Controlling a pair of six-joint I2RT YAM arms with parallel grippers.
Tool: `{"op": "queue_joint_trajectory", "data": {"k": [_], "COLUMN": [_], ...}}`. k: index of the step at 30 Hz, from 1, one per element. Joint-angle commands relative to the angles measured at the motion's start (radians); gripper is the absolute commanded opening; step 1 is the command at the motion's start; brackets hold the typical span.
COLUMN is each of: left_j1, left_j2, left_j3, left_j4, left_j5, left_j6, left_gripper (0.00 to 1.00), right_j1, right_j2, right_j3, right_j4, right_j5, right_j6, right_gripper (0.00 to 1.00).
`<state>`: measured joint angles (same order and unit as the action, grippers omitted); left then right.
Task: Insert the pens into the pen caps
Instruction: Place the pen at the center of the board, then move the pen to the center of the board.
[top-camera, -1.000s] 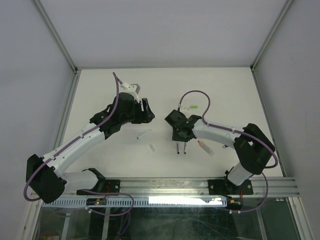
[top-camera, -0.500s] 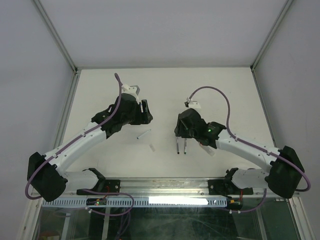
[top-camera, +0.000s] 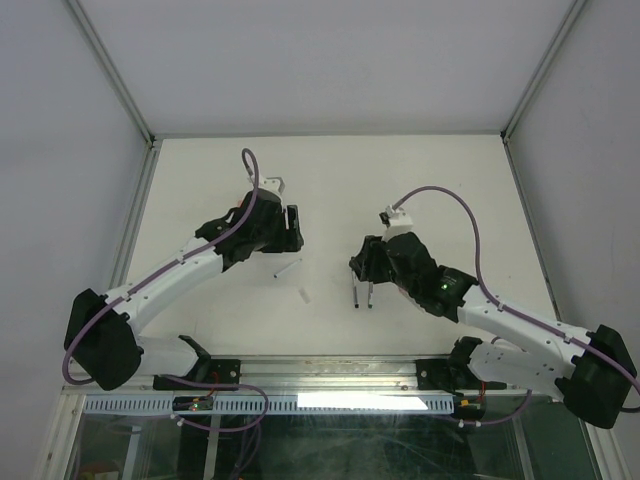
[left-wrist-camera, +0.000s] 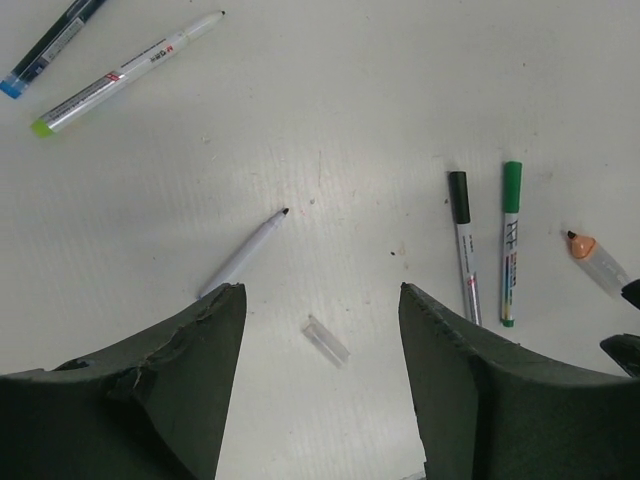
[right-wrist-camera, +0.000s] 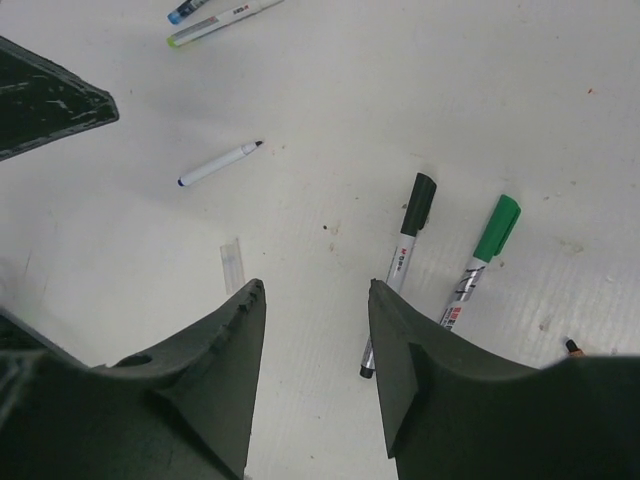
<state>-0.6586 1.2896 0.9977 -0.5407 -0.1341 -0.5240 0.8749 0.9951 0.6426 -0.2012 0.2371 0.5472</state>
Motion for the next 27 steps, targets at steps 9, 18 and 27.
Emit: {"op": "queue_joint_trajectory", "data": {"k": [9, 18, 27], "left_j1": [0.065, 0.119, 0.145], "left_j2": [0.080, 0.132, 0.249], "left_j3": [0.059, 0.119, 0.143], "left_j4": [0.004, 0.009, 0.069], "left_j5": [-0.029, -0.043, -0.001], "left_j6": [0.154, 0.185, 0.321], "left_gripper": [0.64, 0.64, 0.63], "right_j1": [-0.025, -0.096, -0.120], "right_j2": [-0.012, 0.033, 0.033], "right_j3": [0.057, 0.087, 0.110], "right_j4": [0.065, 0.012, -0.081], "right_j5": [-0.157, -0.284, -0.406], "right_j6": [-0.108, -0.082, -0.168], "right_gripper": [0.48, 0.48, 0.47]}}
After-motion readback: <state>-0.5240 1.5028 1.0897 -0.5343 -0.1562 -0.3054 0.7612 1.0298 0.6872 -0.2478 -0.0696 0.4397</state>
